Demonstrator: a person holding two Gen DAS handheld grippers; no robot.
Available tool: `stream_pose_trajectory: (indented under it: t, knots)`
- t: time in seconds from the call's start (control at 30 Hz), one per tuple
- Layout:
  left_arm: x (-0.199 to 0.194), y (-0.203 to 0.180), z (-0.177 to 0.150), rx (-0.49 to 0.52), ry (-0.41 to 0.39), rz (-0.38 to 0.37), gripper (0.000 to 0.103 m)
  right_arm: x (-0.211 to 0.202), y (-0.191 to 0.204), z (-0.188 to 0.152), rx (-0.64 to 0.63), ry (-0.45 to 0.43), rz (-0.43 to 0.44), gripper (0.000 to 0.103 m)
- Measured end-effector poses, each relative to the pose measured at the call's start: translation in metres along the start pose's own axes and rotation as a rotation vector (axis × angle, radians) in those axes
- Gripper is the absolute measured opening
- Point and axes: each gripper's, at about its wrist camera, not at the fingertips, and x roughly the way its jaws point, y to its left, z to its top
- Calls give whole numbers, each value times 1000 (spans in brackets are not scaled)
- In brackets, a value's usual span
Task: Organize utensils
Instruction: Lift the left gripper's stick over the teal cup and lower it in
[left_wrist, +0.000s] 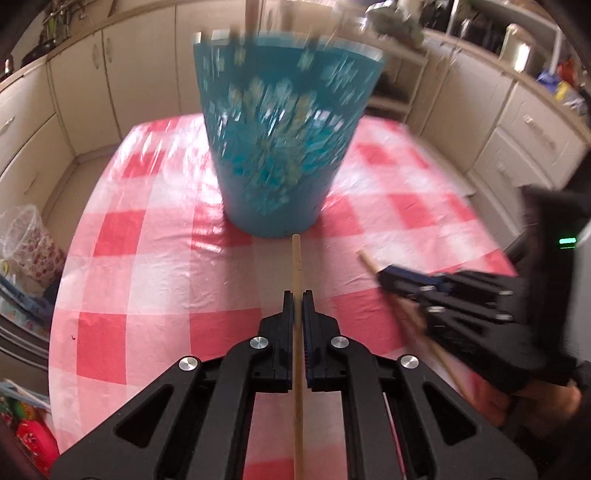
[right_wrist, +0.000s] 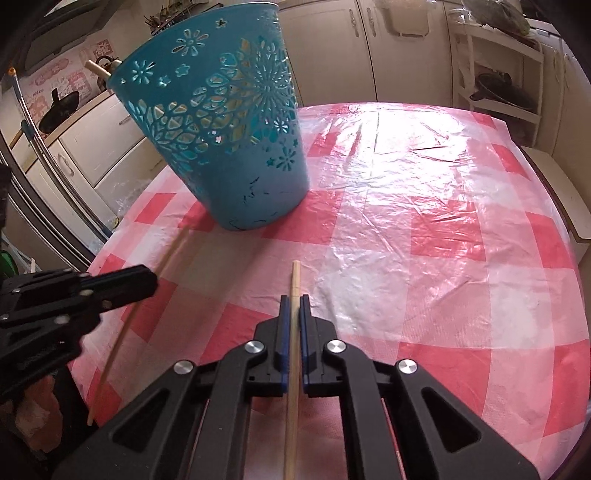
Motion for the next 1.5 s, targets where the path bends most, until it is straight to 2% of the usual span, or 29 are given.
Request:
stream_pose_trajectory:
  t: [0.13, 0.27, 0.43, 0.63, 1.23, 1.37, 1.5]
  knots:
    - [-46, -5, 7, 2, -114, -64, 5, -1, 3, -1, -16, -8, -16, 5]
    - [-85, -3, 33, -26, -227, -104, 5, -1, 6, -4, -13, -13, -16, 6]
    - [-116, -4, 68, -41, -342, -103, 5, 0, 6, -5, -10, -15, -13, 6]
    - [-119, -9, 84, -48, -365, -78, 5, -1, 5, -5, -9, -16, -10, 6]
    - [-122, -19, 82, -12, -393, -14, 5, -1, 4, -5, -7, -16, -8, 6]
    - [-127, -15, 89, -28, -414, -22, 5, -1, 4, -5, -8, -16, -9, 6]
    - [-140, 5, 109, -123, -483, -78, 5, -1, 6, -5, -18, -17, -19, 6]
